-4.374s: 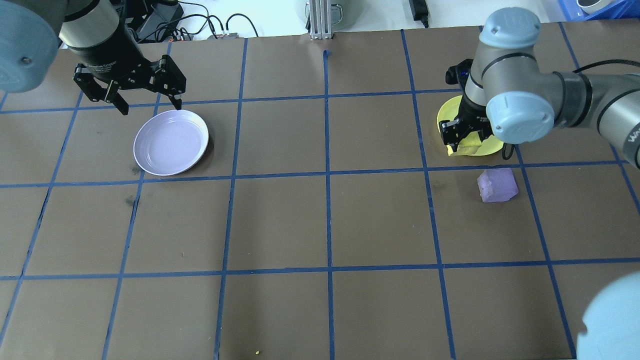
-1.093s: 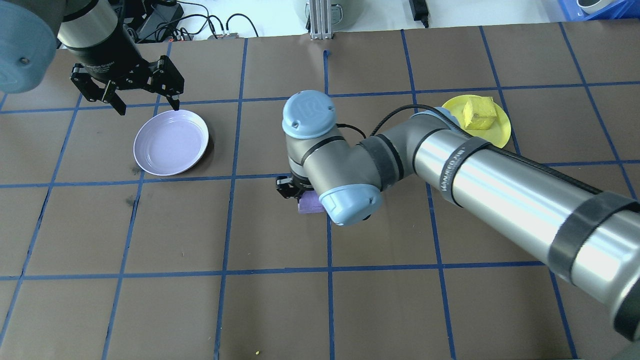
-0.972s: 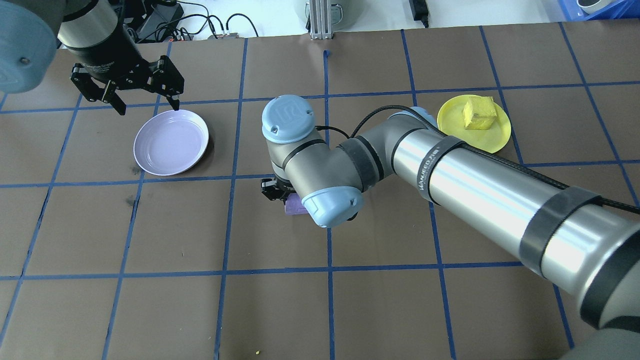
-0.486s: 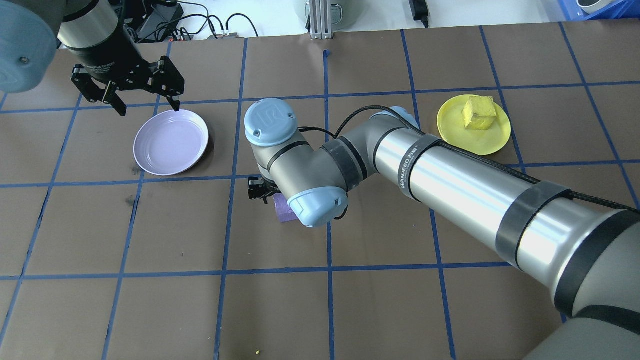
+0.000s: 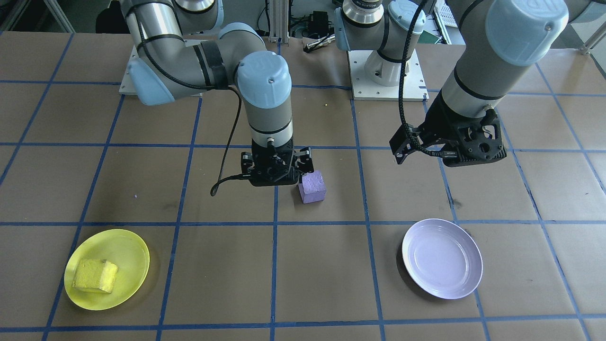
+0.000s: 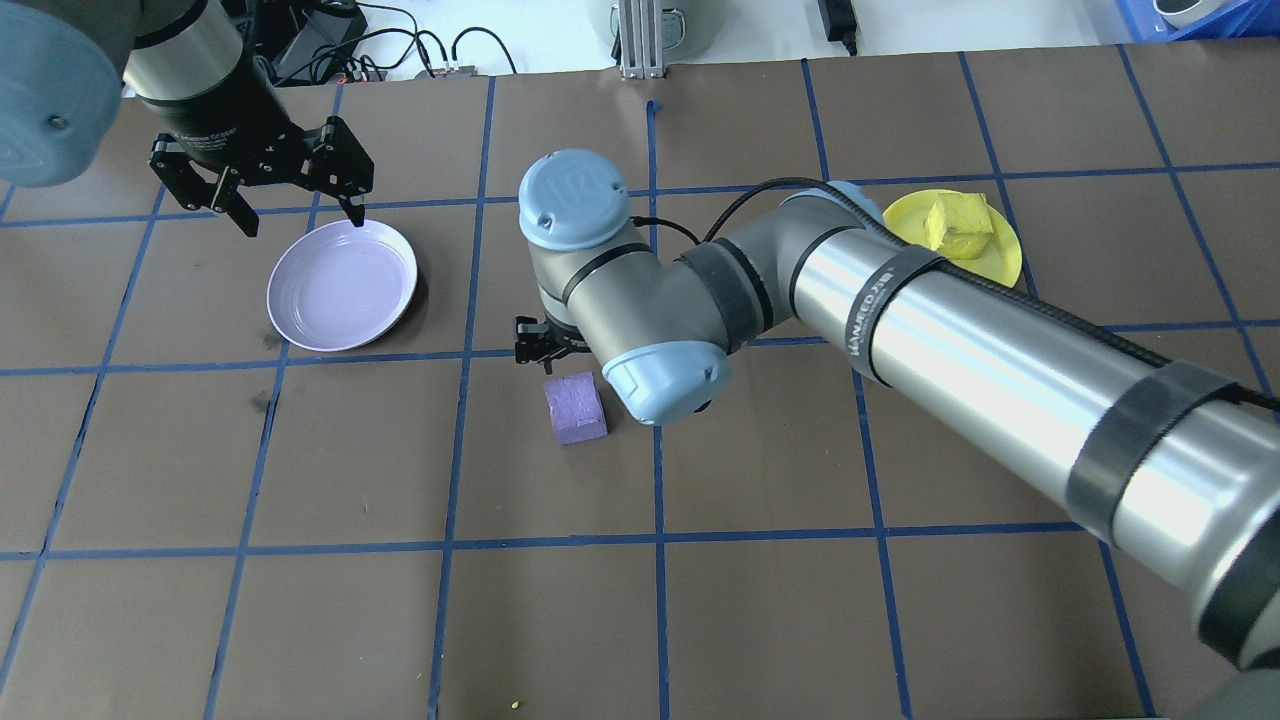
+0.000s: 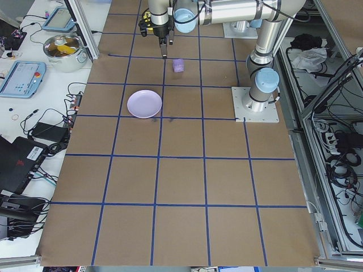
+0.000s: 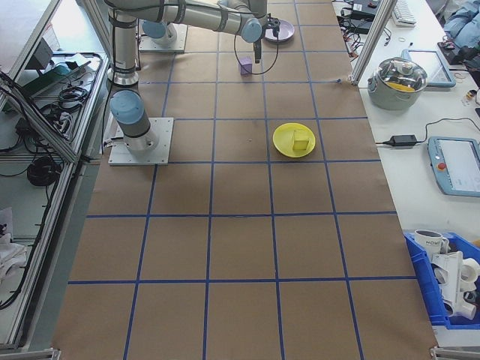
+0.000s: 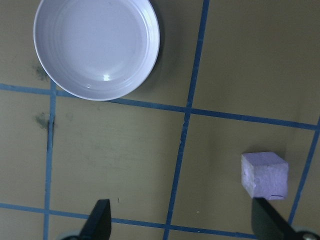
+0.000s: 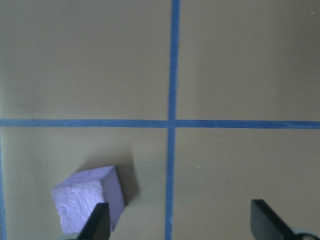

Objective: Sort blocks by color into plates

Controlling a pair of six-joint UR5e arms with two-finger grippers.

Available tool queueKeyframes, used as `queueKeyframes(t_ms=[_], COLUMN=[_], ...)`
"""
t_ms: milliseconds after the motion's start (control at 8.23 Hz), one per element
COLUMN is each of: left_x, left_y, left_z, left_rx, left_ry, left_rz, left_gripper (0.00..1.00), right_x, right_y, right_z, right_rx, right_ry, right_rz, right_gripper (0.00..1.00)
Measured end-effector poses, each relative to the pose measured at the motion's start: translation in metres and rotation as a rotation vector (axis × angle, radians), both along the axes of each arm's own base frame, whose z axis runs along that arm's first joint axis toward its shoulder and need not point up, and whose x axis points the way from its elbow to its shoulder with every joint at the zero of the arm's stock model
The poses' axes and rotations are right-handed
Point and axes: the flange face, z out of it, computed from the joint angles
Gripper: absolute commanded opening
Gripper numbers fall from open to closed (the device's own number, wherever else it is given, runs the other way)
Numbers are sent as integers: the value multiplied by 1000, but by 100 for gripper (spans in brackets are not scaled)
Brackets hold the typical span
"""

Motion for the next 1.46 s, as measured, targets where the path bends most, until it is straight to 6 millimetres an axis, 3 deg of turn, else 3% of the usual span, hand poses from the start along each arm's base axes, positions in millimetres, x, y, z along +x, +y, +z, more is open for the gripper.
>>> queueKeyframes(t_ms=[364, 486, 607, 850, 1458], left_x=[-54, -71, -82, -95, -136], left_y=[19, 29, 38, 47, 34], left_z=[-33, -47, -64, -90, -169], left_rx=[67, 101, 141, 201, 315], left_ry=[51, 79, 112, 138, 156], left_rz=[54, 50, 53, 58, 75], left_gripper=[100, 100, 100, 100, 100], right_x=[-131, -164, -183, -196, -202], right_y=[-19, -19, -16, -10, -6], right_z=[59, 75, 89, 108, 127], right_rx=[71, 76, 70, 60, 77], right_ry=[32, 33, 33, 36, 57], right_rz=[-65, -77, -88, -98, -104], right_gripper=[100, 100, 100, 100, 100])
